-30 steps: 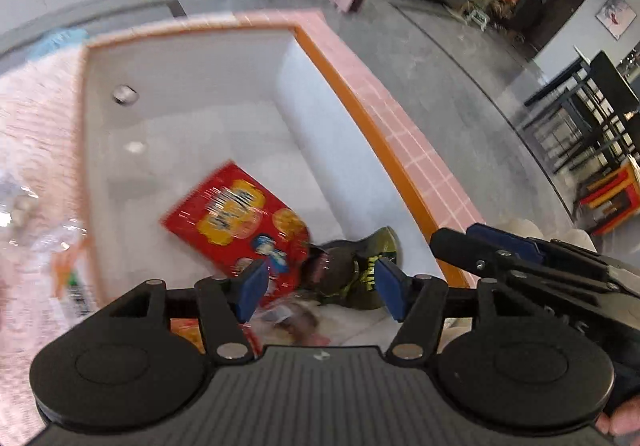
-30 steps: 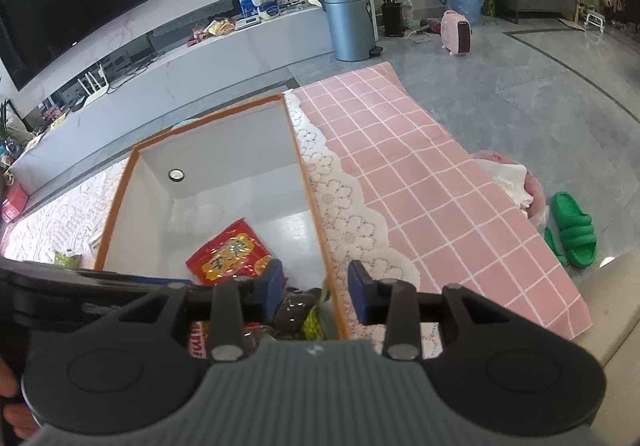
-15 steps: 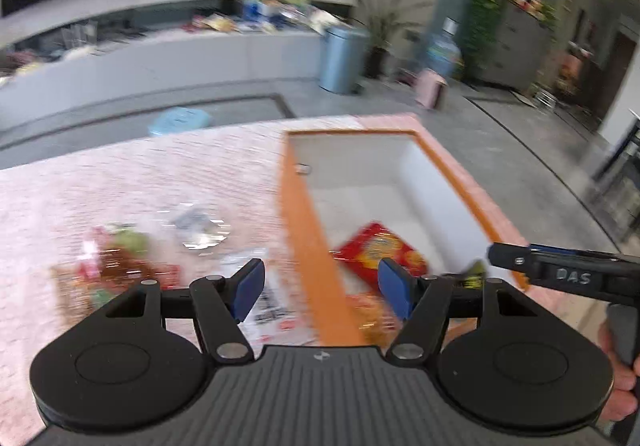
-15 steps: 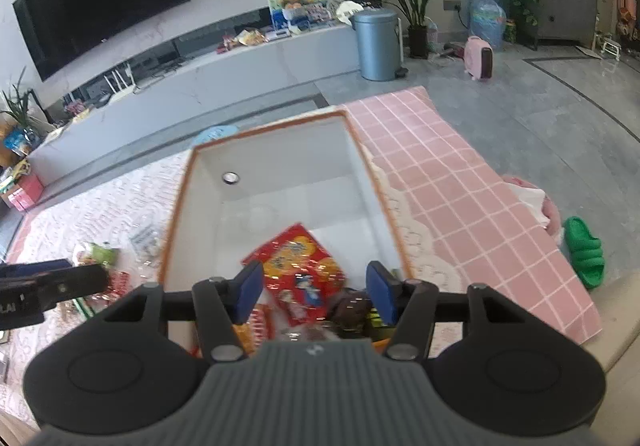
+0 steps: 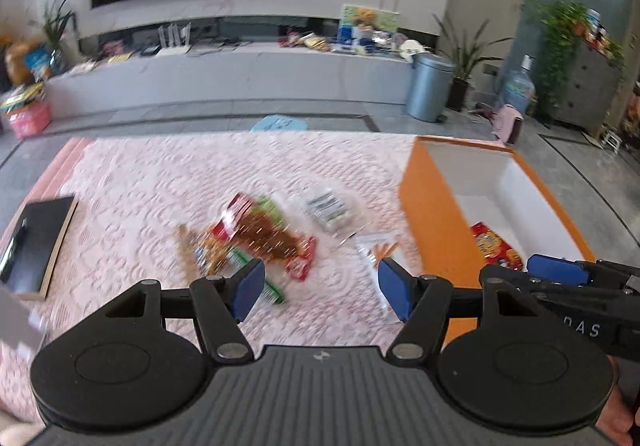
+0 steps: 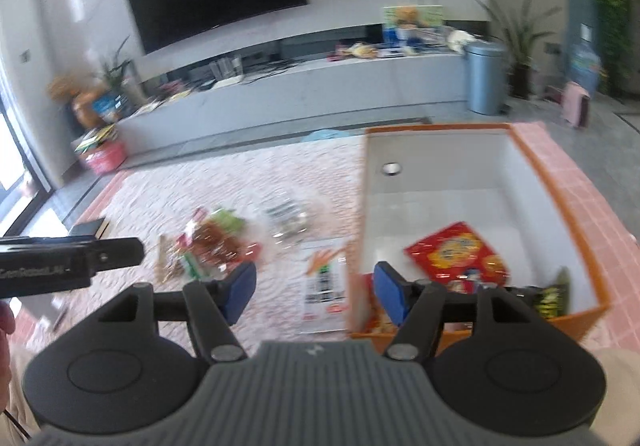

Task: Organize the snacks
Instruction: 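Withdraw both tools from the box toward the remaining snacks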

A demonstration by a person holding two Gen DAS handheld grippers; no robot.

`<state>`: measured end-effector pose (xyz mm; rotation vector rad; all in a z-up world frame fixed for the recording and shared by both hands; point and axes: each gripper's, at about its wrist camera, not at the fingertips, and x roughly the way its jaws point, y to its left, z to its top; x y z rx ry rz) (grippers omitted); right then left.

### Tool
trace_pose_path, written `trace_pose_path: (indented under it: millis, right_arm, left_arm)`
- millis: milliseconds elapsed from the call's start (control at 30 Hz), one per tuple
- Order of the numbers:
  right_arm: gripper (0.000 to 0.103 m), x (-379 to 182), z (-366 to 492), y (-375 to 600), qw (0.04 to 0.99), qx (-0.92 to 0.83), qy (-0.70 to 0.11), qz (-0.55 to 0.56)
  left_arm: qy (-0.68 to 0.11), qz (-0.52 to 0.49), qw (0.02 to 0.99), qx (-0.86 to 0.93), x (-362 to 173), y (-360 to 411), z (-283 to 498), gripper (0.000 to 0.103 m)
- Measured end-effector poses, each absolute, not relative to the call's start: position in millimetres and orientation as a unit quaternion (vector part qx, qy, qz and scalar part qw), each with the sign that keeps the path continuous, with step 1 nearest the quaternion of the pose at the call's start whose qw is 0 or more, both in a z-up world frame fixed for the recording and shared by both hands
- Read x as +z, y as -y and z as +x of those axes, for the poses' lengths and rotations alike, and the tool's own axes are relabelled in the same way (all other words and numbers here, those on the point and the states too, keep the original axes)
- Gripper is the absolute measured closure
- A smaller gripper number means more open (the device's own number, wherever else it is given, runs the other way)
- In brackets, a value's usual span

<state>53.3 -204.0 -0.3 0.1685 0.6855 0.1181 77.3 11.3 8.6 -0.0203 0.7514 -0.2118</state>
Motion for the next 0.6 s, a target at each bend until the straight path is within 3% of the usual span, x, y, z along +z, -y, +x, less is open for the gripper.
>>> trace_pose_path:
  millis: [233,600]
  right_arm:
    - [0.039,-15,66,168,0.934,0.083,-0.344,0.043]
    - [0.046,-57,100,134,0.921,0.095,-0.378,-0.009]
  left_arm:
    - [-0.387,-0.062,0.916,-0.081,-8,-54,83,0.028]
    - [-0.442,-0.116,0.887,-0.069,-51,-63,122,0.044]
